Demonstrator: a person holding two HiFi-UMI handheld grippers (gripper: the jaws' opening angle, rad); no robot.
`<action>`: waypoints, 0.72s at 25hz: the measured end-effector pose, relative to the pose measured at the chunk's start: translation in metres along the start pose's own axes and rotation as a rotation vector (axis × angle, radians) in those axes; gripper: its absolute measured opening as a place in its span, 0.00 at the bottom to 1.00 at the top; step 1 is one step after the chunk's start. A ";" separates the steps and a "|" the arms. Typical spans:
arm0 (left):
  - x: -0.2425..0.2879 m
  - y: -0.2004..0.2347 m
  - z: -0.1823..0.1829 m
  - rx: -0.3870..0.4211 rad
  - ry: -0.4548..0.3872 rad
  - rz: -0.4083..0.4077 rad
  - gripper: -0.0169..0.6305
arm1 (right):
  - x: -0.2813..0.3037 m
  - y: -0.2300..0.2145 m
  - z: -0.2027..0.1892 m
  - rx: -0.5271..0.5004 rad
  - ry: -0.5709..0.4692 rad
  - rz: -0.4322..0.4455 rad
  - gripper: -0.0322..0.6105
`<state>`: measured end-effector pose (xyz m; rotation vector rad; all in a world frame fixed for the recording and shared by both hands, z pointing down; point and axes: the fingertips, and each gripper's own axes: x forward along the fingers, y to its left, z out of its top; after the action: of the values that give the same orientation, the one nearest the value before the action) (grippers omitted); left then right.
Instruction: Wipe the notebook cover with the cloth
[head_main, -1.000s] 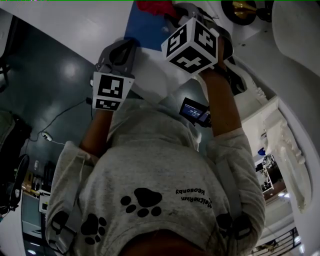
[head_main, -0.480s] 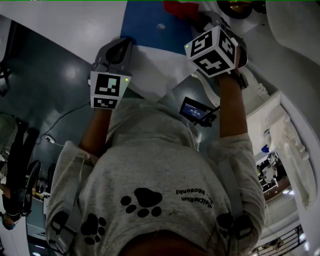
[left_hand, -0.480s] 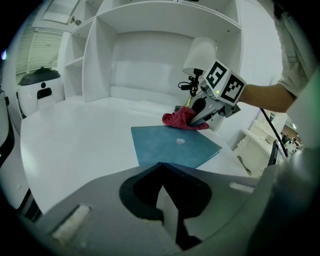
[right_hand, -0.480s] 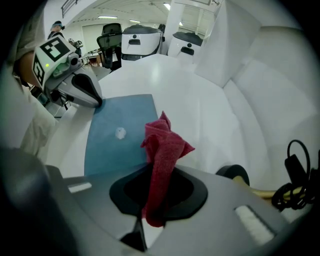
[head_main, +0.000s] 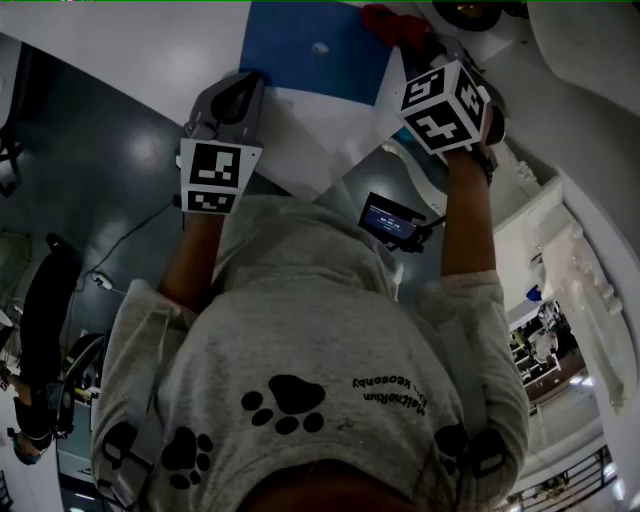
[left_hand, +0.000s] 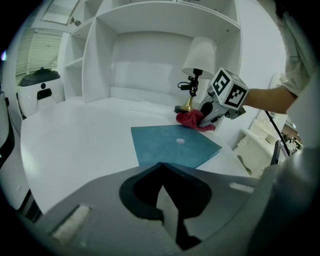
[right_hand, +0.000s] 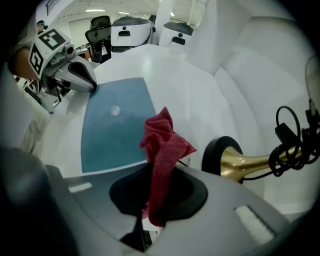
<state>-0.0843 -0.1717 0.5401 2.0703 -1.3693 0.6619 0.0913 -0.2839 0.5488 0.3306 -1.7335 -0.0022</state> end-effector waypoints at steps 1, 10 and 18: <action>0.000 0.000 0.000 0.000 0.000 -0.001 0.02 | -0.001 0.000 0.000 0.011 -0.003 -0.005 0.12; 0.001 -0.001 0.000 0.000 0.005 -0.005 0.02 | -0.053 0.008 0.043 0.090 -0.164 -0.015 0.12; 0.001 -0.003 0.001 -0.009 0.008 -0.014 0.02 | -0.067 0.046 0.109 0.029 -0.298 0.068 0.12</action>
<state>-0.0811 -0.1716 0.5394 2.0664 -1.3493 0.6568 -0.0134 -0.2450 0.4718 0.3037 -2.0407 0.0241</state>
